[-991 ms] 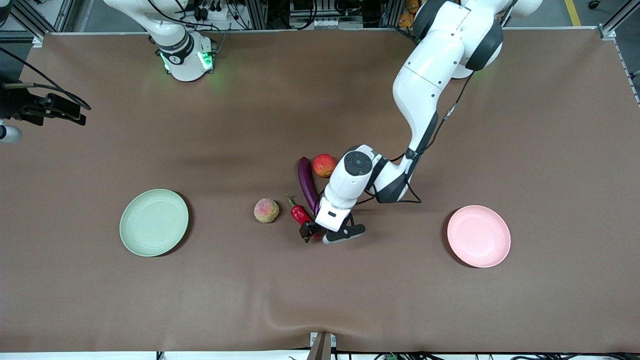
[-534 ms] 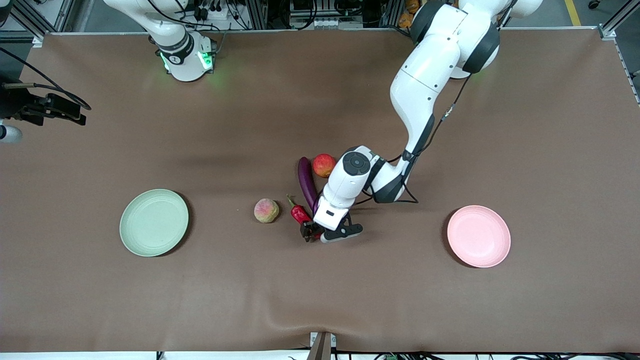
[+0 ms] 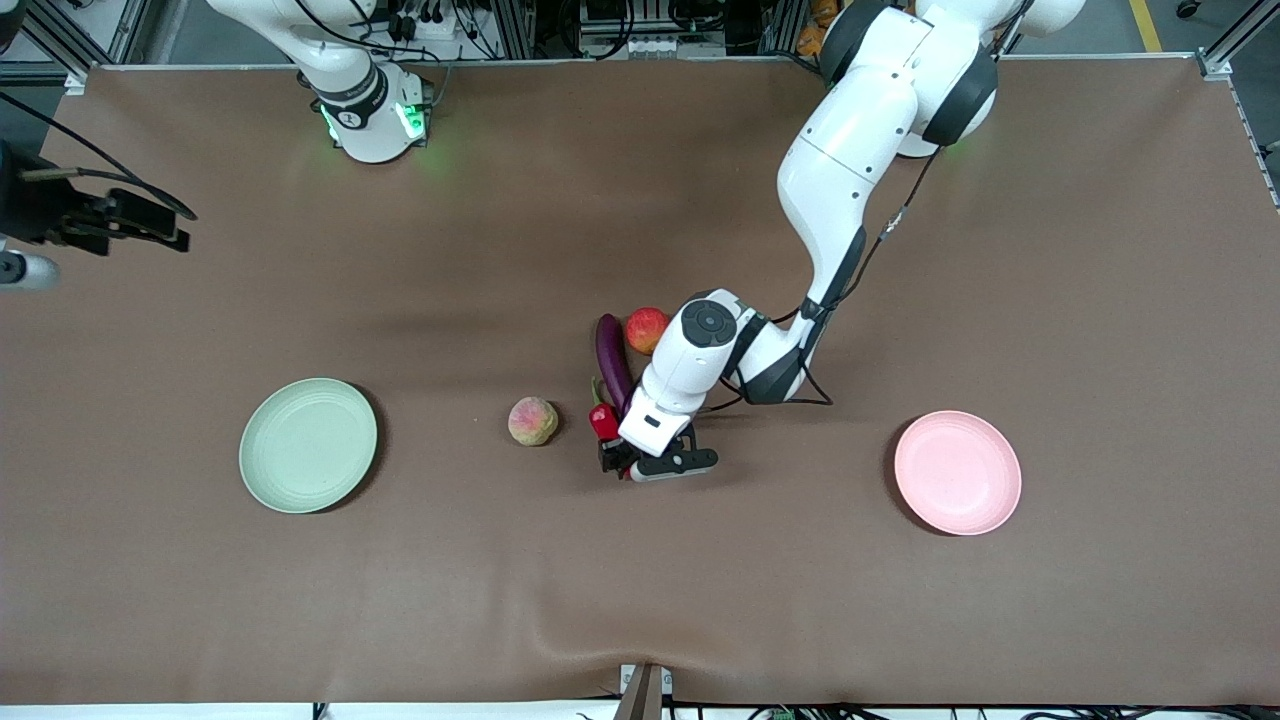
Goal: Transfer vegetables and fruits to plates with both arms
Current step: 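Carry the chili to the pink plate while the right gripper reaches the peach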
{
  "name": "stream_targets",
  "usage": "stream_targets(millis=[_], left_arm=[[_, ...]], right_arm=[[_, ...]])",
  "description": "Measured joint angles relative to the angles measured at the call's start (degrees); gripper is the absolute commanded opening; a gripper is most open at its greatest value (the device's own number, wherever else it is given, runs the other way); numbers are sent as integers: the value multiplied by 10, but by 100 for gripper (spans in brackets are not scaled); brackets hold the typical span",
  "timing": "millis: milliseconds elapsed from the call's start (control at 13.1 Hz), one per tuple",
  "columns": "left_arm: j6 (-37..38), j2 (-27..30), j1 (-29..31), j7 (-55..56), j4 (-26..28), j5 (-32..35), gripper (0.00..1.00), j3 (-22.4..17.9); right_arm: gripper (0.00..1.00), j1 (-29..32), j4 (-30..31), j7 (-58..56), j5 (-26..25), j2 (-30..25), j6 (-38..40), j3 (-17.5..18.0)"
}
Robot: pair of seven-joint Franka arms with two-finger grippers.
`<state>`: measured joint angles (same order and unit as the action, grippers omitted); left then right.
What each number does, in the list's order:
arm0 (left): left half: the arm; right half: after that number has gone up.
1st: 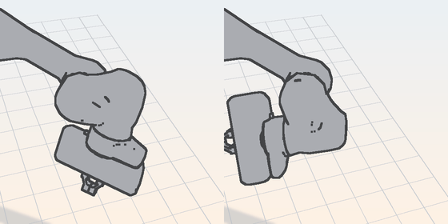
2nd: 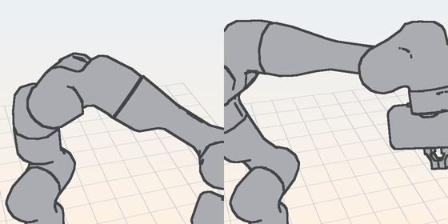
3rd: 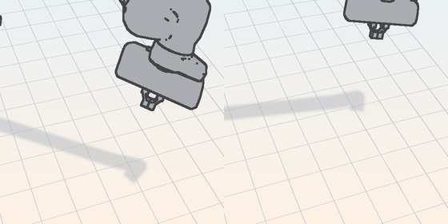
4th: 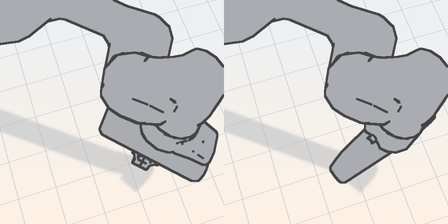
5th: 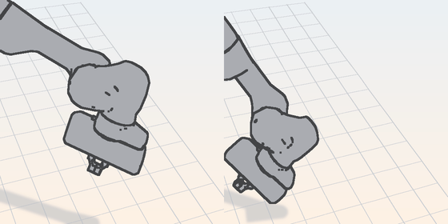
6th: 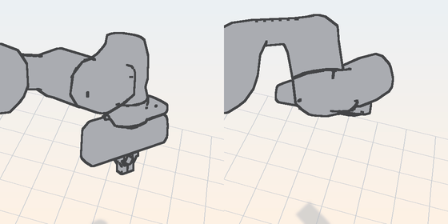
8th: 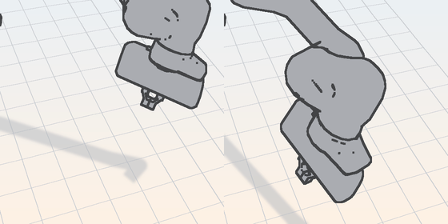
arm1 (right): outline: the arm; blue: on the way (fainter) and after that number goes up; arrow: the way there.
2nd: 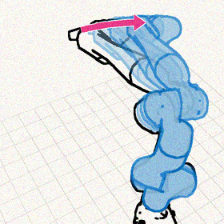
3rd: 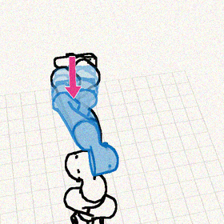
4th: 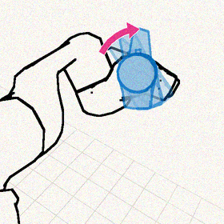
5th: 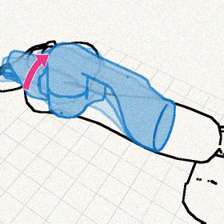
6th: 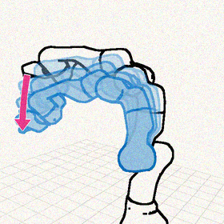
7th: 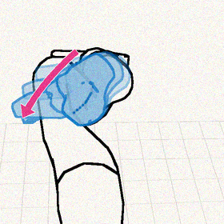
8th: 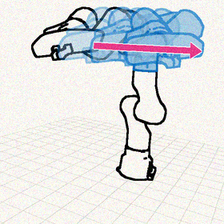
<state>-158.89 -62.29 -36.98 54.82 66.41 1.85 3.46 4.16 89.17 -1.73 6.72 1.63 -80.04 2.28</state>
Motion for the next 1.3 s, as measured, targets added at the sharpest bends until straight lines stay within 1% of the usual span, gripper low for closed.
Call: stream_targets(millis=[152, 305, 381, 534, 762, 915, 1067, 1296], left_arm=[[-2, 18, 18, 0, -11, 0, 0, -1], [0, 51, 46, -1, -15, 0, 0, -2], [11, 69, 62, -1, -15, 0, 0, -2], [73, 99, 96, -7, -14, 0, 0, -3], [205, 121, 134, -36, -12, 23, 0, -15], [265, 126, 170, -95, -11, 29, 0, -19], [294, 126, 210, -175, -8, 29, 0, -20], [313, 126, 266, -293, 0, 29, 0, -20]], right_arm=[[100, -16, -1, 0, 13, 18, -3, 4], [100, -39, -1, 0, 14, 38, -5, 6], [100, -47, -1, 0, 16, 50, -5, 6], [100, -66, 0, 0, 33, 84, -17, 7], [100, -94, 0, 0, 97, 172, -124, 7], [100, -114, -1, -1, 107, 220, -190, 8], [100, -142, -1, -1, 107, 255, -256, 8], [100, -195, -1, 0, 105, 296, -345, 8]])
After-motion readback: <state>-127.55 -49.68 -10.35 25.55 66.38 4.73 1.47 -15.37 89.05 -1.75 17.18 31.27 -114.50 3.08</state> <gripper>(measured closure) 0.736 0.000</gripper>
